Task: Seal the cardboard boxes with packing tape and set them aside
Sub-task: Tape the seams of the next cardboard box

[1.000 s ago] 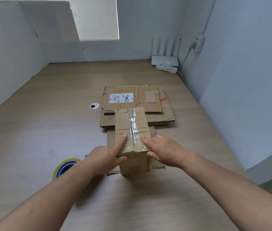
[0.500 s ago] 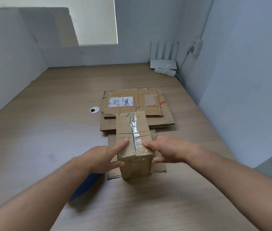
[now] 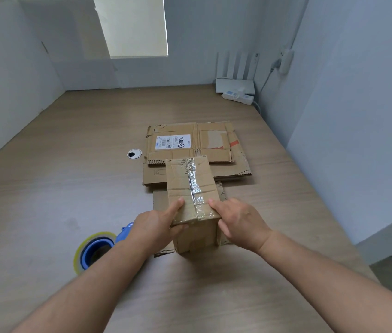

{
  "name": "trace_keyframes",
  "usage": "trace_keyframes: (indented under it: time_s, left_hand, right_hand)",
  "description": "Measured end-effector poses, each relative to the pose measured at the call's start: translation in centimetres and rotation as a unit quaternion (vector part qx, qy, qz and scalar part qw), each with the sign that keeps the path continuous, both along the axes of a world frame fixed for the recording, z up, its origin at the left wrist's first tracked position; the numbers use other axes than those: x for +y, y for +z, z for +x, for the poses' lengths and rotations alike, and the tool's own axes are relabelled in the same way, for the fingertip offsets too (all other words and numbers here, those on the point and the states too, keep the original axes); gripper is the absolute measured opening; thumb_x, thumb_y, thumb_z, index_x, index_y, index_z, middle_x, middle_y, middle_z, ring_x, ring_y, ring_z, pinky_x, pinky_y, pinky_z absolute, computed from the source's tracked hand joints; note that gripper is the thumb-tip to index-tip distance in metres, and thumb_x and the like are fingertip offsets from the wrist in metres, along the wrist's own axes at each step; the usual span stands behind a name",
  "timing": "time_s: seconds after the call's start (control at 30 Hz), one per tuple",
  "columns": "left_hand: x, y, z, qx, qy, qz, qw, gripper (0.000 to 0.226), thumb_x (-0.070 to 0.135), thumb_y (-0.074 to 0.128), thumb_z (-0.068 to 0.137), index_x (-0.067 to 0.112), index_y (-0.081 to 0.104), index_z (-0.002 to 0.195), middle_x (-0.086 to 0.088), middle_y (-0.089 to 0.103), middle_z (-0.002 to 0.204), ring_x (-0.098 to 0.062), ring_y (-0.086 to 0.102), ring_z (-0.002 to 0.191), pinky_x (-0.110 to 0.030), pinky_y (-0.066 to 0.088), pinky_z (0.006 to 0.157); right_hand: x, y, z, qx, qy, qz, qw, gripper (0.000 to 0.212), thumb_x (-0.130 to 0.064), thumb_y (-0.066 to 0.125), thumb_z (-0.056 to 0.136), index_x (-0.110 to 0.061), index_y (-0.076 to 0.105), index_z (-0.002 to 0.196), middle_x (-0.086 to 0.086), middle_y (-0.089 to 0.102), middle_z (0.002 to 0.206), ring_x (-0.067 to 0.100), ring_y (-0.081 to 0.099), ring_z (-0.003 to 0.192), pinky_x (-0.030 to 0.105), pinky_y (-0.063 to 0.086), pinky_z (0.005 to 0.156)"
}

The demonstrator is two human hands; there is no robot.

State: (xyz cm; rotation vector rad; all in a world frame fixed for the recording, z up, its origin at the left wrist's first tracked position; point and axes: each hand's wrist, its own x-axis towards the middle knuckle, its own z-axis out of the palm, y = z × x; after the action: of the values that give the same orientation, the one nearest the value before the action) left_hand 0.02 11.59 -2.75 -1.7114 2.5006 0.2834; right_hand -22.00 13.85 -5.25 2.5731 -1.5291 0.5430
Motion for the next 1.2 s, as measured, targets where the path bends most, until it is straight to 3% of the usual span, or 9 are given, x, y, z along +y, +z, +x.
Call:
trace_keyframes:
  time_s: [0.27, 0.4, 0.53, 0.63, 0.77, 0.93, 1.03, 1.1, 1.2]
  left_hand:
    - [1.1, 0.3, -0.4, 0.042, 0.035, 0.000, 0.999, 0.060, 0.054, 0.039, 0.097, 0.038, 0.015, 0.149, -0.001, 0.065, 0.118, -0.025, 0.059, 0.107, -0.029, 0.042, 0.081]
    - [2.4, 0.2, 0.3, 0.126, 0.060, 0.051, 0.989, 0.087, 0.065, 0.056, 0.083, 0.049, -0.001, 0.147, 0.005, 0.060, 0.129, -0.017, 0.058, 0.114, -0.028, 0.045, 0.091]
    - [3.9, 0.1, 0.1, 0.260, 0.052, 0.125, 0.956, 0.112, 0.058, 0.069, 0.076, 0.056, -0.028, 0.134, 0.007, 0.047, 0.144, -0.012, 0.053, 0.123, -0.031, 0.044, 0.103]
    - [4.9, -0.3, -0.7, 0.343, 0.060, 0.162, 0.923, 0.106, 0.054, 0.063, 0.084, 0.053, -0.029, 0.137, 0.007, 0.050, 0.141, -0.007, 0.055, 0.117, -0.034, 0.044, 0.104]
    - [6.1, -0.1, -2.7, 0.376, 0.094, 0.174, 0.905, 0.091, 0.054, 0.051, 0.089, 0.046, -0.021, 0.144, 0.010, 0.061, 0.115, -0.004, 0.058, 0.106, -0.034, 0.046, 0.101]
    - [3.6, 0.5, -3.2, 0.368, 0.247, -0.027, 0.896, 0.082, 0.058, 0.048, 0.088, 0.024, 0.012, 0.153, -0.006, 0.049, 0.135, -0.020, 0.048, 0.123, -0.046, 0.045, 0.101]
    - [2.5, 1.1, -4.3, 0.359, 0.284, 0.029, 0.889, 0.082, 0.058, 0.050, 0.089, 0.020, 0.015, 0.153, -0.007, 0.033, 0.152, -0.024, 0.035, 0.138, -0.046, 0.037, 0.109]
    - [2.2, 1.1, -5.1, 0.359, 0.308, 0.096, 0.876, 0.077, 0.052, 0.054, 0.090, 0.021, 0.020, 0.152, -0.007, 0.041, 0.148, -0.025, 0.042, 0.133, -0.041, 0.040, 0.104]
    - [2.6, 1.0, -6.2, 0.327, 0.355, 0.113, 0.869, 0.075, 0.043, 0.057, 0.090, 0.023, 0.018, 0.151, -0.010, 0.053, 0.135, -0.028, 0.051, 0.118, -0.039, 0.047, 0.094]
  right_hand:
    - [1.2, 0.5, 0.9, -0.059, -0.042, 0.019, 0.997, 0.045, -0.020, 0.039, 0.071, -0.019, 0.048, 0.115, -0.002, 0.064, 0.070, 0.022, 0.059, 0.062, 0.027, 0.050, 0.044]
    - [1.4, 2.3, 0.0, 0.000, -0.108, 0.184, 0.977, 0.063, -0.047, 0.051, 0.087, -0.030, 0.029, 0.143, -0.003, 0.055, 0.130, 0.022, 0.051, 0.117, 0.034, 0.047, 0.091]
    - [2.0, 3.5, -0.3, -0.084, -0.161, 0.269, 0.946, 0.085, -0.063, 0.053, 0.085, -0.033, 0.009, 0.152, -0.003, 0.035, 0.151, 0.020, 0.040, 0.133, 0.035, 0.039, 0.102]
    - [0.9, 2.8, -0.9, -0.207, -0.250, 0.267, 0.907, 0.062, -0.054, 0.041, 0.095, -0.018, 0.033, 0.146, 0.005, 0.046, 0.144, 0.026, 0.045, 0.130, 0.036, 0.040, 0.101]
    - [-0.4, 3.0, -3.1, -0.239, -0.264, 0.276, 0.893, 0.031, -0.034, 0.048, 0.097, -0.018, 0.059, 0.121, 0.007, 0.064, 0.120, 0.027, 0.056, 0.110, 0.031, 0.043, 0.086]
    - [-0.7, 4.2, -6.7, -0.286, -0.190, 0.334, 0.878, 0.031, -0.025, 0.055, 0.094, -0.028, 0.060, 0.124, -0.006, 0.064, 0.117, 0.013, 0.056, 0.108, 0.027, 0.042, 0.091]
    - [-1.0, 4.4, -8.2, -0.295, -0.147, 0.373, 0.867, 0.035, -0.020, 0.056, 0.095, -0.027, 0.057, 0.129, -0.007, 0.062, 0.118, 0.008, 0.056, 0.108, 0.019, 0.041, 0.089]
    - [-1.6, 4.4, -8.5, -0.295, -0.129, 0.381, 0.867, 0.038, -0.019, 0.055, 0.096, -0.024, 0.054, 0.134, -0.005, 0.059, 0.126, 0.005, 0.053, 0.110, 0.013, 0.037, 0.088]
    - [-2.9, 4.0, -8.9, -0.241, -0.151, 0.326, 0.902, 0.047, -0.028, 0.056, 0.095, -0.022, 0.046, 0.140, 0.002, 0.049, 0.137, 0.015, 0.047, 0.123, 0.021, 0.033, 0.098]
